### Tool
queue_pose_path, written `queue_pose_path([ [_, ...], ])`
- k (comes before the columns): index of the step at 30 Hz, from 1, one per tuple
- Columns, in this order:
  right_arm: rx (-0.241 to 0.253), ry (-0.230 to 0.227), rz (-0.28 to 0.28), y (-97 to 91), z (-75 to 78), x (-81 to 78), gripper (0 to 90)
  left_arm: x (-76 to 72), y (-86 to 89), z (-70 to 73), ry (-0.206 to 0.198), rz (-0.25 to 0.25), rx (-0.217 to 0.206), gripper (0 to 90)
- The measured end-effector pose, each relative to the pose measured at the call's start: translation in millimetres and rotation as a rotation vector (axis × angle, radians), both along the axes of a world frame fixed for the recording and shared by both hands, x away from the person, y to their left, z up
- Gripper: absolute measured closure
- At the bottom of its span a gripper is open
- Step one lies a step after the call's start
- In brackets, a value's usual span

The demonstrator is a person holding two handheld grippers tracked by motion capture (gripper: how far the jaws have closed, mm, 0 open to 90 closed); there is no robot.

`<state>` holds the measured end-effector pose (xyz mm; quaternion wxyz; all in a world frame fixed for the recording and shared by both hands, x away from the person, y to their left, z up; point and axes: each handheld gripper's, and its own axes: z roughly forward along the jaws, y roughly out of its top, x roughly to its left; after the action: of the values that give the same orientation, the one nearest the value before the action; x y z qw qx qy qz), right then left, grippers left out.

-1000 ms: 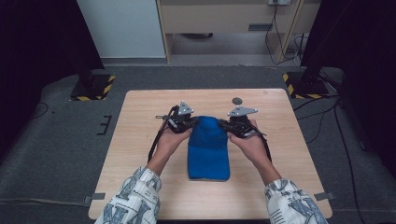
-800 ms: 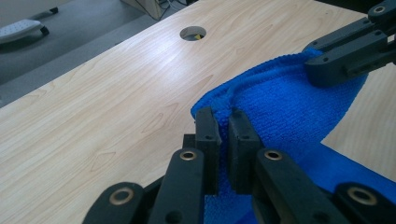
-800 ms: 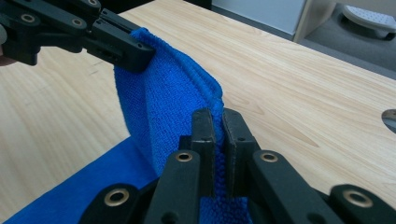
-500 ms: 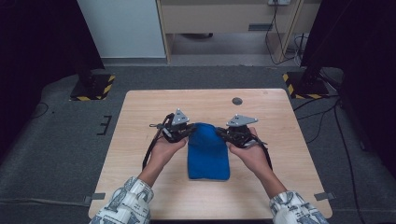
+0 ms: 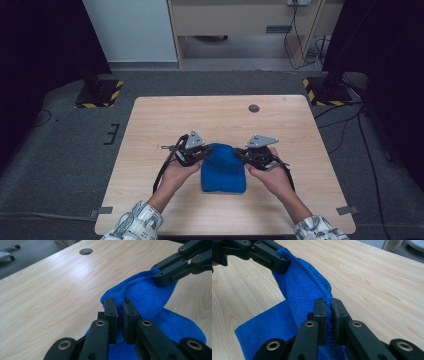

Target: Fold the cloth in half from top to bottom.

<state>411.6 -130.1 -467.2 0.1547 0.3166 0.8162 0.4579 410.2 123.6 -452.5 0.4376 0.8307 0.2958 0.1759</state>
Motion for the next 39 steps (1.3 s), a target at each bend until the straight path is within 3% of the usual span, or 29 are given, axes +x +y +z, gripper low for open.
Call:
queue_pose_path([
  [14,-0.009,0.023,0.03,2.7,-15.8,-14.3,82.7,-16.9,8.5,-19.5,0.04,-0.005,-0.015,83.1],
  [39,-0.026,0.035,0.057,2.6,-20.9,-26.8,80.2,-31.7,14.6,-37.0,0.08,-0.005,-0.045,80.8],
])
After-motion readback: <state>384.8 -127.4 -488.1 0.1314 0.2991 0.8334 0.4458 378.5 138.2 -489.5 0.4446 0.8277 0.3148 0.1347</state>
